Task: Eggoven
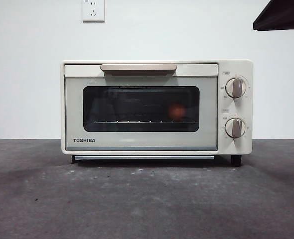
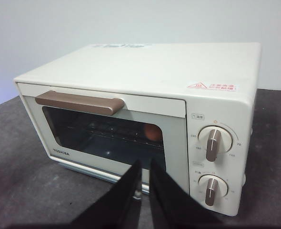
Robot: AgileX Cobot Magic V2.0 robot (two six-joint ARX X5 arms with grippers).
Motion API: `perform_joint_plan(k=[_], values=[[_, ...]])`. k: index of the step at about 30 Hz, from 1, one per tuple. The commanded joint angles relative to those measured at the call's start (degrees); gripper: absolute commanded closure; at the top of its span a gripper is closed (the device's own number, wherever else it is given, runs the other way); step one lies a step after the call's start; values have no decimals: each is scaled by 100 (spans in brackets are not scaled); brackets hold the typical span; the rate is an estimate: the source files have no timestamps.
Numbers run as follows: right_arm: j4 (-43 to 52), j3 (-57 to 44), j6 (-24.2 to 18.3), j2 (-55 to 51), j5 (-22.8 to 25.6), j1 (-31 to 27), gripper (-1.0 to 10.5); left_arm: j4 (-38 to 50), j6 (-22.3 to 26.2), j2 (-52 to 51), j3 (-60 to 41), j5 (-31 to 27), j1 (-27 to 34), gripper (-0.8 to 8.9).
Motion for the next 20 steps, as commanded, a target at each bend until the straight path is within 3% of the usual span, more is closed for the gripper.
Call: perform_joint_plan(k=[1,9,15,20], values=[[85,2,-63,20,35,50,943,66,94,24,81,-22,-15,806],[85,2,-63,20,39,50,943,37,201,4,81,-22,-15,806],[85,2,-63,20,39,50,943,168,1027,-483,-17,-28,94,806],[85,2,-66,20,39,50,943,1113,1410,-1165,-892,-46,544,806]])
